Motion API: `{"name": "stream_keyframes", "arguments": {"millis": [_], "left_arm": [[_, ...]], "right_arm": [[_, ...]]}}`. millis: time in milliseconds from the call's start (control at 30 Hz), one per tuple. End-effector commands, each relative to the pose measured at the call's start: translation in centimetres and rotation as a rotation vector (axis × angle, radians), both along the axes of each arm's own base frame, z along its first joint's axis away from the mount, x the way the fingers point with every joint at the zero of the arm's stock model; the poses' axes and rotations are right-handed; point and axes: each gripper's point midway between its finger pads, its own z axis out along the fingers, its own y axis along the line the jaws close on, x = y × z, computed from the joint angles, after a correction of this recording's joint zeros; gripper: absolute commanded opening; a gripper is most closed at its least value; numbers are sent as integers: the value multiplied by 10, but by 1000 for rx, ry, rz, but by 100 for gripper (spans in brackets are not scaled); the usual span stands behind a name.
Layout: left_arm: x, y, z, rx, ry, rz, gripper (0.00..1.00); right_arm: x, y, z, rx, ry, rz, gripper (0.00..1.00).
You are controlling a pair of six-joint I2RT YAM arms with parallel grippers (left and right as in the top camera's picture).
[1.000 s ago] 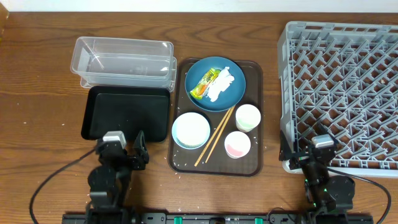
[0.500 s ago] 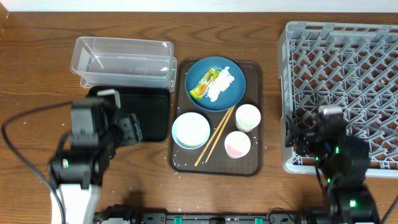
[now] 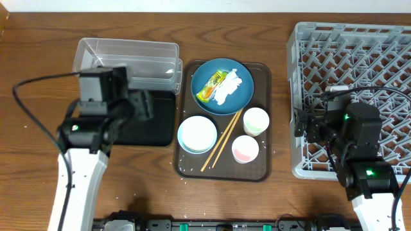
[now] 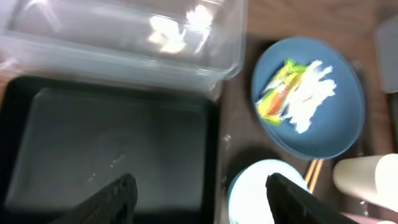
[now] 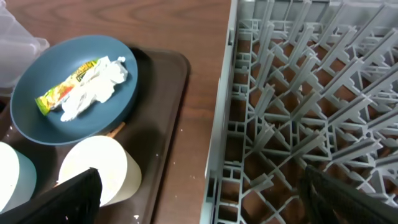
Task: Sort waste into correct bins and load items into the dishwasher rack
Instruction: 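Reach the left gripper to the tissue on the blue plate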
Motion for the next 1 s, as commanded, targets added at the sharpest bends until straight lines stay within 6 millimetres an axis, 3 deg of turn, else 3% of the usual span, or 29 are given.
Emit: {"name": "stream_keyframes", "arguments": {"millis": [0,267,533,700,967], "left_arm": [[24,-30,1,5,-40,-118,69],[83,-124,-21,104,-179,-424,69],[98,-206,-89,99,-186,-579,68],[97,-228,-130,104,-146,-623,68],[92,-227,-184,125,-40,-633,63]], "right_arm": [[3,2,11,9,-26,5,99],[3,2,11,9,-25,5,99],[2,2,10,9,-19,5,99],[1,2,10,9,-16,5,99],[1,2,9,9,-15,5,99]]}}
